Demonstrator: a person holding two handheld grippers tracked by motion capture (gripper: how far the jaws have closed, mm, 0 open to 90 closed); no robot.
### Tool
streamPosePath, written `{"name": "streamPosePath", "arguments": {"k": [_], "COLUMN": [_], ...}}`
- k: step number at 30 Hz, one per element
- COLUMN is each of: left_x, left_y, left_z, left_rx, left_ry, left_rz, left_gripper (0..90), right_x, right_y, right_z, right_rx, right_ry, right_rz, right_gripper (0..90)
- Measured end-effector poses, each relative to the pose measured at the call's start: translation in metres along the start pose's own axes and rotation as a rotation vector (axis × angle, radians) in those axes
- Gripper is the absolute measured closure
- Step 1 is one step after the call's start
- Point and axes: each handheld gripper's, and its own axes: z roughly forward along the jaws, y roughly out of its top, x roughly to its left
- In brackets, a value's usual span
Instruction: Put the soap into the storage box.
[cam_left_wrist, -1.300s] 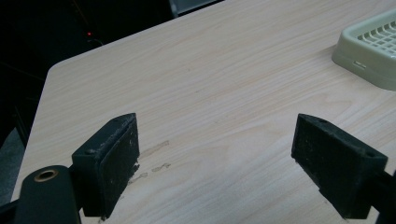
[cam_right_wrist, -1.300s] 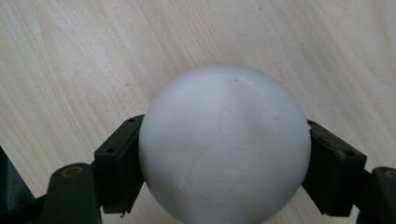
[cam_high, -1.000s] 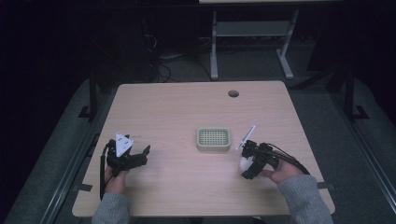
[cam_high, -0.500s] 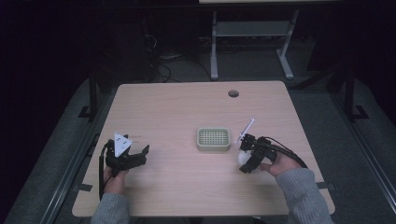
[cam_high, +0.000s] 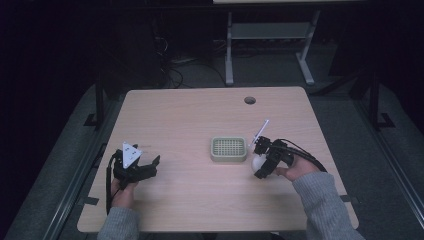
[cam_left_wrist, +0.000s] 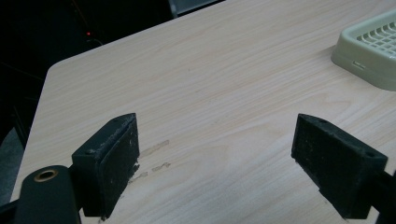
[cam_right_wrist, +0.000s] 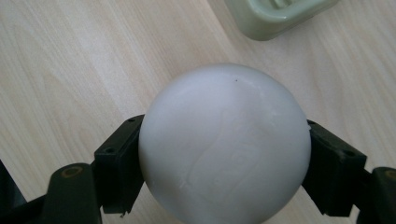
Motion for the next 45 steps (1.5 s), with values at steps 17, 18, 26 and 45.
{"name": "streamPosePath", "arguments": {"k": [17,18,26,45], "left_x": [0.001,0.001,0.001,0.002], "left_y": [0.000,0.000,0.000,0.000], "left_z": [-0.001,-0.001,-0.001,-0.001], "left_rx": [0.002,0.002,-0.001,-0.002], "left_ry": [0.001,0.001,0.003,0.003], "left_rz": [-0.001,-0.001,-0.010,-0.011], "left_gripper": [14.8,14.8,14.8,14.8], "right_x": [-0.010,-0.010,-0.016,-0.022], "right_y": [0.021,0.021,0.026,0.053], "right_z": [-0.008,-0.008,-0.009,-0.010], "right_rx": [-0.007,-0.007,-0.002,0.000], "right_ry": [0.011,0.011,0.020,0.039], "right_rz": [-0.009,-0.009,-0.003,-0.022], "right_gripper": [23.2,23.2,23.2,23.2]}}
